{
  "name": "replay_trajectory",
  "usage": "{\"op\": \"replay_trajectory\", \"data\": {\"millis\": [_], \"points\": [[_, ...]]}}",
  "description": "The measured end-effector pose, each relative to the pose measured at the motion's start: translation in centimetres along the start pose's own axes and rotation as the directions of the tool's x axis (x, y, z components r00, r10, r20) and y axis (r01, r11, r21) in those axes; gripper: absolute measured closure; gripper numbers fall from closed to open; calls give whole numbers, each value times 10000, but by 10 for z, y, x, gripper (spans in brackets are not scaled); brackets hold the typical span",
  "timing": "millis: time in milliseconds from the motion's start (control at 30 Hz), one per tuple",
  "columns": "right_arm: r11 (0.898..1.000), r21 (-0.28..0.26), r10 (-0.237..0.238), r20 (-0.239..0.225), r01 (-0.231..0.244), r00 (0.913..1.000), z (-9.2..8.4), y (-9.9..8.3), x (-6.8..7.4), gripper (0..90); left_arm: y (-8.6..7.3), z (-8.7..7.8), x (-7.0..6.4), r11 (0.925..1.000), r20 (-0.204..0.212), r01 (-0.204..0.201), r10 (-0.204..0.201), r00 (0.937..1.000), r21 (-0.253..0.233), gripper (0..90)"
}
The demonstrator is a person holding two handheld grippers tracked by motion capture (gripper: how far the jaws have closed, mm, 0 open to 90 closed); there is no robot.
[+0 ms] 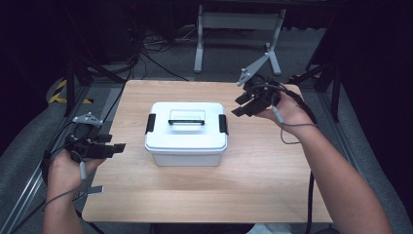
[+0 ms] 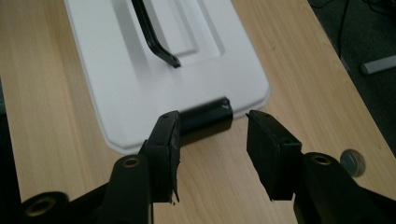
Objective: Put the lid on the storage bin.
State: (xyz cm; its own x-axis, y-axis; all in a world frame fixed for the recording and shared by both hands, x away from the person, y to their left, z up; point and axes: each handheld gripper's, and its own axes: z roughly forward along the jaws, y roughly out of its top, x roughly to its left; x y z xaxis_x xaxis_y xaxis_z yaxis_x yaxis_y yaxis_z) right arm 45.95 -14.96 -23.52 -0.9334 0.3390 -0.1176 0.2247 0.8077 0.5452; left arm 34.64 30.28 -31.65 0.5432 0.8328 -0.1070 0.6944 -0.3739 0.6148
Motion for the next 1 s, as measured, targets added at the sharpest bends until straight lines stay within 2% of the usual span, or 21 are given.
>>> {"op": "replay_trajectory", "data": {"millis": [67,100,267,500,700,767,833,900,1000], "points": [[9996,-102,263,155,-261,9995,-8,-14,-4,544,-2,0,0,10000,-36,29,-29,10000,38,378],[9996,-102,263,155,-261,9995,-8,-14,-4,544,-2,0,0,10000,-36,29,-29,10000,38,378],[9971,-191,748,426,-740,9963,-19,-40,-10,538,-4,-2,0,10000,-40,81,-81,10000,55,378],[9927,-333,1180,730,-1158,9903,-25,-65,-15,537,-2,1,0,10000,-15,28,-28,10000,23,378],[9791,-519,2015,1177,-1967,9724,-27,-90,-14,543,0,7,1,9999,-10,-7,7,10000,130,379],[9706,-592,2391,1187,-2335,9637,-24,-104,-13,537,0,8,2,9999,-46,14,-13,10000,138,380],[9689,-581,2463,1297,-2406,9605,-23,-107,-13,536,0,9,1,9999,-15,44,-43,10000,159,381],[9646,-570,2628,1368,-2573,9551,-18,-118,-12,528,1,10,1,9998,-53,-87,88,9999,169,383],[9560,-750,2917,1383,-2837,9464,-11,-136,-8,515,1,14,1,9998,-133,4,-1,9999,208,386]]}}
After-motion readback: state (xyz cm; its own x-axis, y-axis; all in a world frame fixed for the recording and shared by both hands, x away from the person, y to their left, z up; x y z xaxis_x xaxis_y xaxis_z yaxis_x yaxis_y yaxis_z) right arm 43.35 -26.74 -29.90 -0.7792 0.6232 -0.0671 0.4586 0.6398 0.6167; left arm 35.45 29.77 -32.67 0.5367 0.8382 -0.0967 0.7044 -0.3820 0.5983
